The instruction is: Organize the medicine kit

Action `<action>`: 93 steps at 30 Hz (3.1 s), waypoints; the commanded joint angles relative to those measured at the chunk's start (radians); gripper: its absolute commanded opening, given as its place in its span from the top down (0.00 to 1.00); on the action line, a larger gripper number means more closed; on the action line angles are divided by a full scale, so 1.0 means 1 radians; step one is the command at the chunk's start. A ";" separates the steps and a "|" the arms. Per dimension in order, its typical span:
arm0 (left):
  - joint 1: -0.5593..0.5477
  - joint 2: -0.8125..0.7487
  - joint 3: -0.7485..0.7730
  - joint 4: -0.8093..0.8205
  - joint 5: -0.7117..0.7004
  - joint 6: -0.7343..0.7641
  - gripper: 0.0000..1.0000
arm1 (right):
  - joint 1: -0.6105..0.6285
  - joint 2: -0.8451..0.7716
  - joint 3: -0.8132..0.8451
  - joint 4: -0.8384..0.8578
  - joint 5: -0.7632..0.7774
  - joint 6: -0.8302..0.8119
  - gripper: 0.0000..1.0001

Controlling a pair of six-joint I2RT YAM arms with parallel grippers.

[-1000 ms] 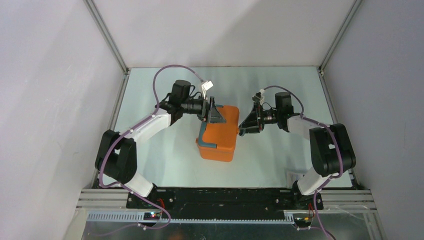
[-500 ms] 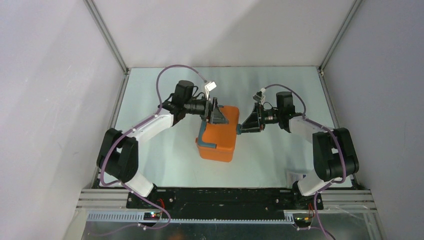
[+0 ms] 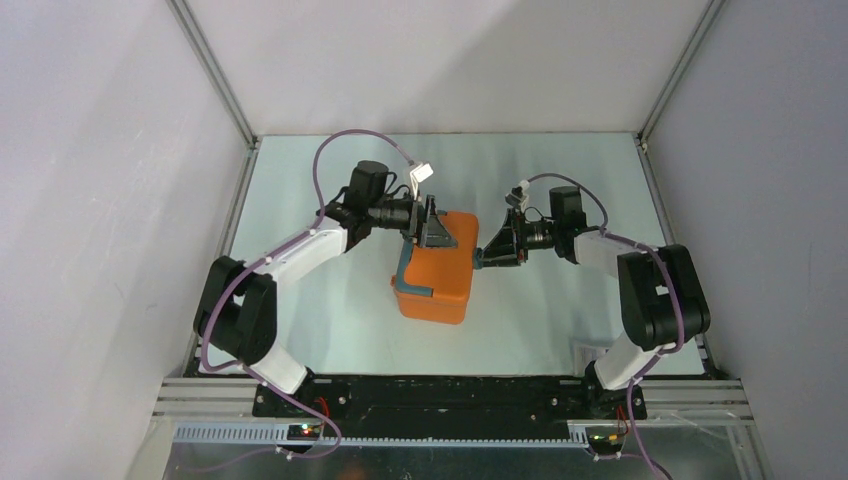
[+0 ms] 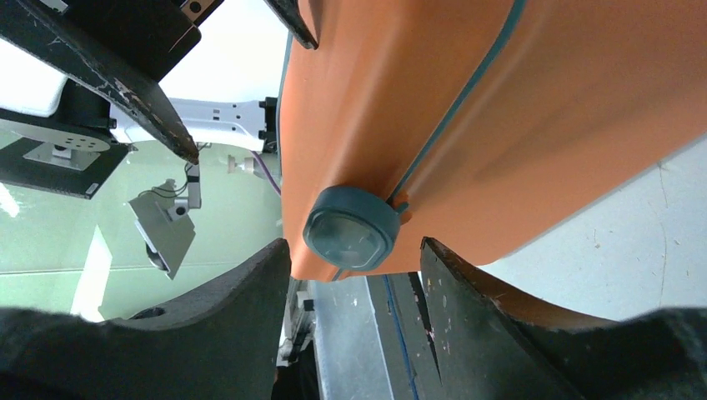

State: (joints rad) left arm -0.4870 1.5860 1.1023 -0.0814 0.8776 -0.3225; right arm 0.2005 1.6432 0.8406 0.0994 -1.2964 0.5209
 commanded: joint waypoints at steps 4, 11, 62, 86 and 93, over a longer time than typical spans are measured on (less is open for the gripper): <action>-0.018 0.070 -0.019 -0.122 -0.038 0.012 0.20 | -0.001 0.012 0.014 0.082 -0.020 0.039 0.38; -0.018 0.079 -0.015 -0.122 -0.031 0.011 0.21 | 0.007 0.016 0.018 0.098 -0.012 0.055 0.37; -0.018 0.100 -0.013 -0.122 -0.001 0.008 0.22 | -0.006 0.133 0.041 -0.016 0.013 -0.042 0.56; 0.014 0.052 0.187 -0.309 -0.082 0.152 0.23 | -0.146 -0.016 0.123 -0.326 0.170 -0.274 0.57; 0.095 -0.118 0.302 -0.492 -0.408 0.444 0.18 | -0.275 -0.309 0.210 -0.470 0.343 -0.400 0.44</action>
State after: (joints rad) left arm -0.4404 1.6165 1.3502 -0.4412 0.7113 -0.1020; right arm -0.0284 1.5040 0.9783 -0.2626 -1.0698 0.2398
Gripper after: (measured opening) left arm 0.798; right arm 0.512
